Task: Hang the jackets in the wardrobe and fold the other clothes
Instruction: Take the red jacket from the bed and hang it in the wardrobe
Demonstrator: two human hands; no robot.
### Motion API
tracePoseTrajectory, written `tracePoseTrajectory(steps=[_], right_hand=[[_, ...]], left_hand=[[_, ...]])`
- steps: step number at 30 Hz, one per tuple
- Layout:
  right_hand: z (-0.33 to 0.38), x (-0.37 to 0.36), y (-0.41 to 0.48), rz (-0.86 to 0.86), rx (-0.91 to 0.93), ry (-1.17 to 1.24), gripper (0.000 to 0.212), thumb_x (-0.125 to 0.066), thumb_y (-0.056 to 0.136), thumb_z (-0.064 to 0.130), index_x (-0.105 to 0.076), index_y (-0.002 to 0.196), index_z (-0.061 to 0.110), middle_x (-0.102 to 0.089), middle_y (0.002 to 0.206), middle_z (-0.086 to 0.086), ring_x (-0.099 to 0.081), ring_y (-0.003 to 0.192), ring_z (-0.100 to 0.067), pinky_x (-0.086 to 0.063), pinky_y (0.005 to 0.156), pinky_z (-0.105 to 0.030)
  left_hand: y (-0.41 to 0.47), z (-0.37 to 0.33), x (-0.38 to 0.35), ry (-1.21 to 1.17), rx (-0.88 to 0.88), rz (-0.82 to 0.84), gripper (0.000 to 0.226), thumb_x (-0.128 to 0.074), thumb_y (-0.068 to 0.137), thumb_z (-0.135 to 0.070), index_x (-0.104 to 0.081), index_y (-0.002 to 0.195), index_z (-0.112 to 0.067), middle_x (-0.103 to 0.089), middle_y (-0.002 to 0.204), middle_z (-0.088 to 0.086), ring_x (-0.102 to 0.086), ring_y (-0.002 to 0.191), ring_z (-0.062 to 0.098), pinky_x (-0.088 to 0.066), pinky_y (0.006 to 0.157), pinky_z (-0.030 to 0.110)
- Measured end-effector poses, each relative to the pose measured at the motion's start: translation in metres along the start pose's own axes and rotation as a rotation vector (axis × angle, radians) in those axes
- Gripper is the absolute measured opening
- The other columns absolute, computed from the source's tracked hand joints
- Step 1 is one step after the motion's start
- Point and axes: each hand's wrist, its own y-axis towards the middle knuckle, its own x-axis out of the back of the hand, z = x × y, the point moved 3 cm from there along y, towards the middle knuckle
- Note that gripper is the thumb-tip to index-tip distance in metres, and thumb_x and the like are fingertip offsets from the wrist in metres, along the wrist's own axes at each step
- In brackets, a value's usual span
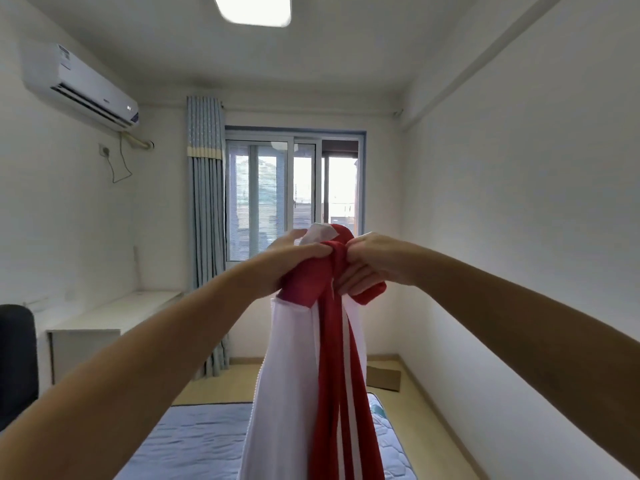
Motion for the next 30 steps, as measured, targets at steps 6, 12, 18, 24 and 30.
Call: tracePoseTrajectory(steps=[6, 12, 18, 24, 30], right_hand=[[-0.004, 0.03, 0.0, -0.136, -0.024, 0.0, 0.014, -0.068, 0.086, 0.017, -0.058, 0.078, 0.012, -0.06, 0.072, -0.005, -0.06, 0.062, -0.014, -0.05, 0.055, -0.023], [-0.025, 0.058, -0.002, -0.463, 0.1, -0.849, 0.032, -0.056, 0.084, 0.0, -0.042, 0.107, 0.018, -0.056, 0.089, -0.006, -0.054, 0.073, -0.019, -0.046, 0.059, -0.031], [-0.052, 0.069, -0.002, -0.615, -0.142, -0.93, 0.008, -0.052, 0.082, 0.005, -0.055, 0.083, 0.012, -0.054, 0.078, -0.003, -0.052, 0.072, -0.024, -0.04, 0.063, -0.028], [-0.082, 0.073, -0.026, -0.412, -0.423, -0.466, 0.015, -0.064, 0.084, 0.017, -0.058, 0.072, 0.011, -0.059, 0.066, -0.005, -0.056, 0.055, -0.015, -0.04, 0.04, -0.016], [-0.062, 0.07, -0.036, -0.337, -0.294, 0.556, 0.014, -0.051, 0.089, 0.004, -0.054, 0.076, 0.006, -0.06, 0.049, -0.006, -0.059, 0.04, -0.011, -0.051, 0.042, -0.02]], left_hand=[[-0.003, 0.003, 0.057, 0.401, -0.014, -0.259, 0.019, -0.064, 0.086, -0.014, -0.061, 0.098, 0.0, -0.063, 0.089, 0.017, -0.059, 0.077, 0.025, -0.052, 0.064, 0.031], [-0.027, -0.002, 0.113, 0.911, -0.248, -0.765, 0.023, -0.055, 0.092, -0.025, -0.051, 0.078, -0.007, -0.055, 0.076, 0.01, -0.054, 0.075, 0.032, -0.037, 0.064, 0.032], [-0.032, -0.001, 0.122, 0.789, -0.119, -0.881, 0.013, -0.044, 0.092, -0.012, -0.039, 0.103, -0.007, -0.054, 0.091, 0.015, -0.052, 0.083, 0.033, -0.043, 0.073, 0.042], [-0.053, 0.022, 0.131, 0.979, 0.291, -0.656, 0.031, -0.051, 0.094, -0.028, -0.061, 0.101, 0.001, -0.058, 0.091, 0.018, -0.056, 0.091, 0.034, -0.042, 0.075, 0.034], [-0.065, 0.014, 0.113, -0.018, 0.309, -0.488, 0.026, -0.049, 0.096, -0.017, -0.05, 0.071, -0.012, -0.057, 0.047, 0.004, -0.058, 0.044, 0.013, -0.043, 0.044, 0.015]])
